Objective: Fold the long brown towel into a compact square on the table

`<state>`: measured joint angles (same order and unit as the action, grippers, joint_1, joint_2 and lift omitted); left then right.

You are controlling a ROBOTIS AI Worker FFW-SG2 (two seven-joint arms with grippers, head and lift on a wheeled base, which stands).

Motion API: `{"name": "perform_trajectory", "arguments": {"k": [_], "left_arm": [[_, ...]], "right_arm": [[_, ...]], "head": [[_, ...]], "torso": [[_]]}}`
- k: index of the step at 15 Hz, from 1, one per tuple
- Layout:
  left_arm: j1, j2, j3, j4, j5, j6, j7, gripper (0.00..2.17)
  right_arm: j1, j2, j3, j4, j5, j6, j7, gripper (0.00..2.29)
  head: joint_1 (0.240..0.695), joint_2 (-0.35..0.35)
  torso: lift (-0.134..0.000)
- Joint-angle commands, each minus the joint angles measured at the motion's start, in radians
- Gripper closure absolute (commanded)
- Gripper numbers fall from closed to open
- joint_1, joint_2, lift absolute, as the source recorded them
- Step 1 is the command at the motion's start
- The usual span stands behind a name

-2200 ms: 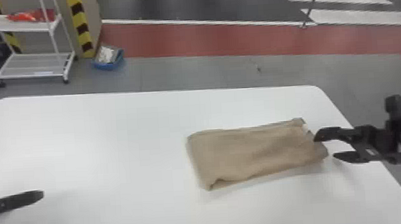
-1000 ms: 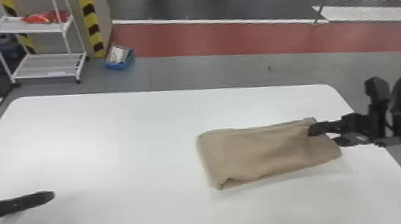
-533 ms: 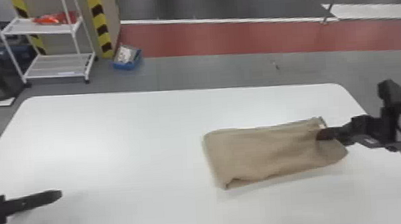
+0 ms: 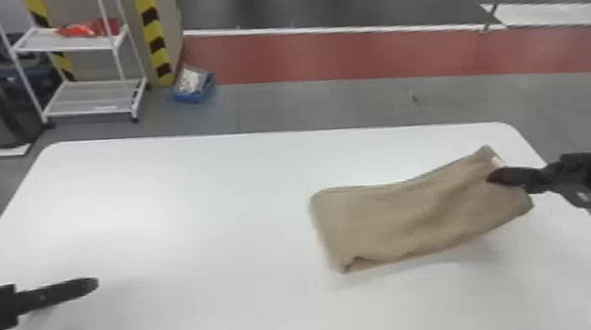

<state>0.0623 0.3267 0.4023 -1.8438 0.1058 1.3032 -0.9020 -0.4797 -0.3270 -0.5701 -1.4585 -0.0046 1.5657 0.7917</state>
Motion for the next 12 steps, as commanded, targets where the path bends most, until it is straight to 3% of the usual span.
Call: {"name": "perform_trajectory", "arguments": {"k": [1,3,5,9,12], "left_arm": [[-0.001,0.000,0.001,0.000,-0.002,0.000,0.000,0.08],[-0.004,0.000,-0.002,0.000,-0.003,0.000,0.000,0.08],[-0.004,0.000,-0.010,0.000,-0.005,0.003,0.000,0.08],[-0.001,0.000,-0.005,-0.014,-0.006,0.021,0.000,0.08],[0.005,0.000,0.003,-0.020,-0.005,0.021,-0.006,0.08]], "right_arm": [[0.021,-0.006,-0.062,-0.102,-0.080,0.006,0.003,1.34],[0.027,-0.004,-0.120,-0.125,-0.163,0.006,0.018,1.33],[0.039,0.012,-0.105,-0.140,-0.183,0.006,0.021,1.33],[0.021,0.124,-0.045,-0.152,-0.173,0.006,0.020,1.33],[0.030,0.177,0.049,-0.149,-0.172,0.006,0.004,1.32]], "head": [[0.695,-0.090],[0.695,-0.098],[0.695,-0.103],[0.695,-0.067],[0.695,-0.011]], "torso": [[-0.124],[-0.124],[-0.124],[-0.124],[-0.124]]}}
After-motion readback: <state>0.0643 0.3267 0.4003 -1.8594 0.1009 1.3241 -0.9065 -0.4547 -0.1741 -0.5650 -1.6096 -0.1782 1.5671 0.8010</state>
